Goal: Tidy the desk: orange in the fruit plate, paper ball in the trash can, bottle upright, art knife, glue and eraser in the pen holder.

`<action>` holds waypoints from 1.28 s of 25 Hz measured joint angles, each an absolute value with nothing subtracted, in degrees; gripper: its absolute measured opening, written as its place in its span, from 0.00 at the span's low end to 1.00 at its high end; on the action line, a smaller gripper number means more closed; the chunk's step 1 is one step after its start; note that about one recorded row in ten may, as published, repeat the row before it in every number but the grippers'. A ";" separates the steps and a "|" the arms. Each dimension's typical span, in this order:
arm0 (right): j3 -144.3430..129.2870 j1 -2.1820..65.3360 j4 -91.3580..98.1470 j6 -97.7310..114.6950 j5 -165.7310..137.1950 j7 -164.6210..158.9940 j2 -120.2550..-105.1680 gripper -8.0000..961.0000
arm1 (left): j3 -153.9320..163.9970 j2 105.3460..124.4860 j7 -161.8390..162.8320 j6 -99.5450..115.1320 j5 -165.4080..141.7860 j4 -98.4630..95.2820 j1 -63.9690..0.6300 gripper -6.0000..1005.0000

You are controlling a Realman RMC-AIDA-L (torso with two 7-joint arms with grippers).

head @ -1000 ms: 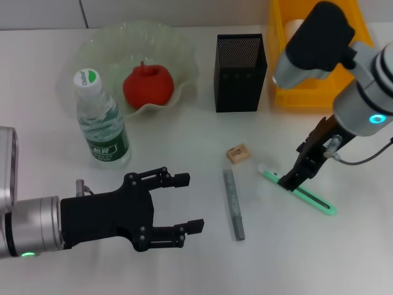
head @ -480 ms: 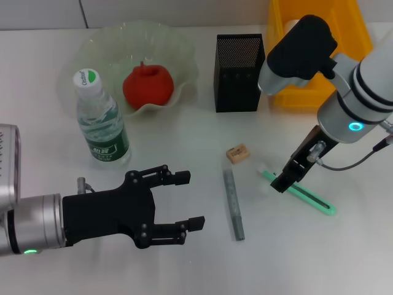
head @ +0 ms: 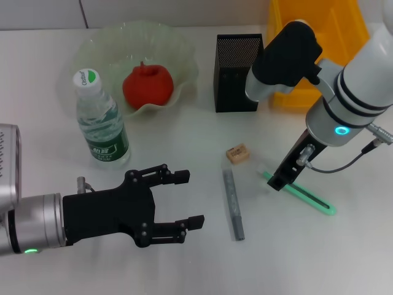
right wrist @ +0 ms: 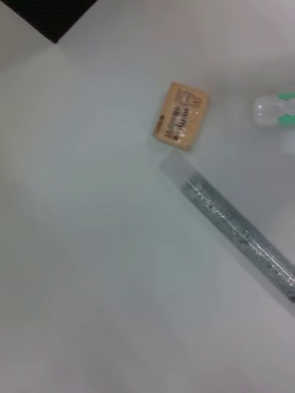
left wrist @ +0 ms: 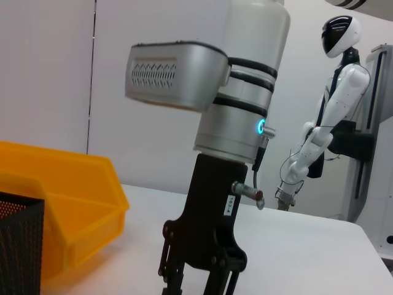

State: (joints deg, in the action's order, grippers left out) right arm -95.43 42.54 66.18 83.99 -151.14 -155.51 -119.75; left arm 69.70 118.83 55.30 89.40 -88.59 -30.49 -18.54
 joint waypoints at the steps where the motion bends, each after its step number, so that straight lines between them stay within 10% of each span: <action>1: -95.43 42.54 66.18 83.99 -151.14 -155.51 -119.75 0.61 | 69.70 118.83 55.30 89.40 -88.59 -30.49 -18.54 0.81; 32: -96.45 44.42 62.33 82.24 -149.98 -156.03 -119.71 0.27 | 69.52 118.82 54.84 88.51 -88.58 -30.41 -18.09 0.81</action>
State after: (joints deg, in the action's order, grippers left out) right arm -96.45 44.42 62.33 82.24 -149.98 -156.03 -119.71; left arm 69.52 118.82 54.84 88.51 -88.58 -30.41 -18.09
